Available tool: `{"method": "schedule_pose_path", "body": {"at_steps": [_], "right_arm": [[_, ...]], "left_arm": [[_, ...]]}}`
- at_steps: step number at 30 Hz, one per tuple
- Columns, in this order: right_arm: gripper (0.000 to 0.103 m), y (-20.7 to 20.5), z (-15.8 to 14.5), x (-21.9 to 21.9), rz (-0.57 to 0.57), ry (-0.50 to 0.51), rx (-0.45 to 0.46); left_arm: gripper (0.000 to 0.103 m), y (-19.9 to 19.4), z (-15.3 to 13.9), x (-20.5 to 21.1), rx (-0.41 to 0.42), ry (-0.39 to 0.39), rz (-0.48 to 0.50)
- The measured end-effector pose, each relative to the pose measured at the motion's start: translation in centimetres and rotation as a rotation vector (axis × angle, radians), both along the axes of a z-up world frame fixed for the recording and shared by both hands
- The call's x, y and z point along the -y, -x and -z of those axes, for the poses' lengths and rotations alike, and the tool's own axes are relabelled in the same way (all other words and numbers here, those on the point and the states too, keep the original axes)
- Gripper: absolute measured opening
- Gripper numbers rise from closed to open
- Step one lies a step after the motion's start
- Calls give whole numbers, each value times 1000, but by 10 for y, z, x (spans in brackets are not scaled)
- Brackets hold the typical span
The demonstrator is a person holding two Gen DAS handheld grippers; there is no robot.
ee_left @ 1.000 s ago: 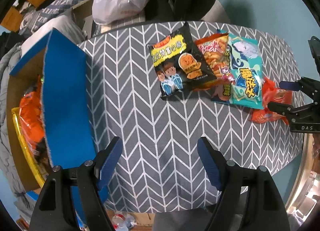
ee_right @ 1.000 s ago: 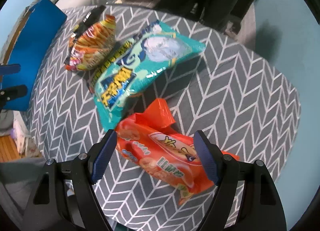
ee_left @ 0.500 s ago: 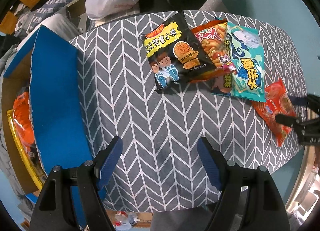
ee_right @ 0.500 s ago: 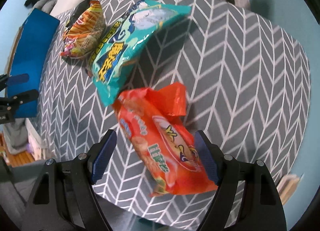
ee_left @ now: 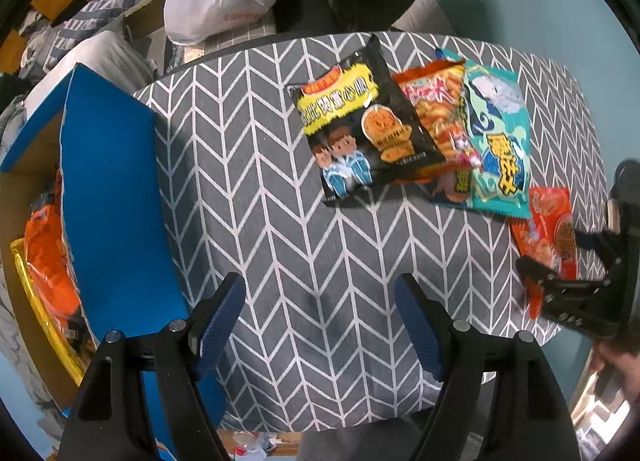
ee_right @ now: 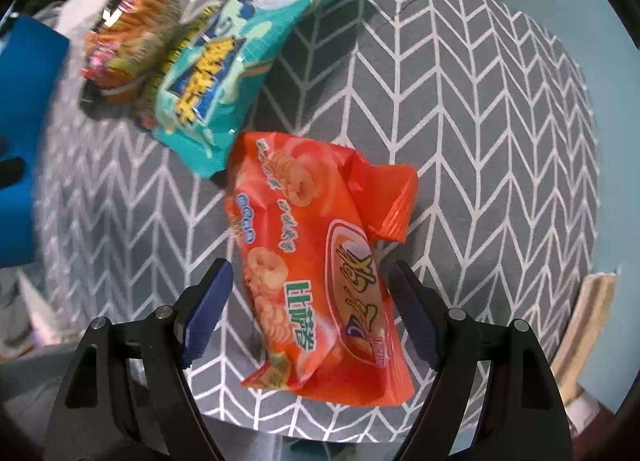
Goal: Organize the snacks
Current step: 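Grasp the orange biscuit packet with the right tool while the left tool grasps the black-yellow packet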
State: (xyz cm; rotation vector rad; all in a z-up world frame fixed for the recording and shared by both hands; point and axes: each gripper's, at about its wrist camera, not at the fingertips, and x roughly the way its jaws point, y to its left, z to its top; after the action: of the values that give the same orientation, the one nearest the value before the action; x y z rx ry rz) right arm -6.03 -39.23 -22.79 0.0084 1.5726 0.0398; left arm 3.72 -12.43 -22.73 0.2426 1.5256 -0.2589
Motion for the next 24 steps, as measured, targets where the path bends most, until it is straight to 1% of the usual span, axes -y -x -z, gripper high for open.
{"method": "schedule_pose_path", "body": {"at_steps": [2, 4, 7, 8, 11, 14, 18, 20, 24], "right_arm": [[78, 0, 6, -8, 18, 33, -15], [72, 2, 8, -11, 49, 54, -14], [58, 3, 5, -13, 97, 49, 3], [56, 4, 4, -12, 114, 44, 6], [53, 6, 0, -3, 170, 18, 14], [53, 9, -5, 8, 221, -12, 23], [53, 10, -19, 31, 274, -40, 40], [53, 10, -25, 36, 285, -51, 52], [53, 6, -41, 44, 281, -57, 79]], "left_arm": [[78, -8, 0, -1, -4, 9, -10], [78, -19, 1, -2, -11, 18, -23], [78, -33, 3, -3, -26, 40, -51], [78, -39, 4, -3, -31, 48, -61], [78, -56, 6, -2, -42, 73, -100], [78, -77, 9, 2, -45, 88, -141], [80, -95, 12, 8, -49, 108, -177], [80, -94, 12, 12, -50, 110, -183], [80, -105, 21, 20, -64, 104, -190]]}}
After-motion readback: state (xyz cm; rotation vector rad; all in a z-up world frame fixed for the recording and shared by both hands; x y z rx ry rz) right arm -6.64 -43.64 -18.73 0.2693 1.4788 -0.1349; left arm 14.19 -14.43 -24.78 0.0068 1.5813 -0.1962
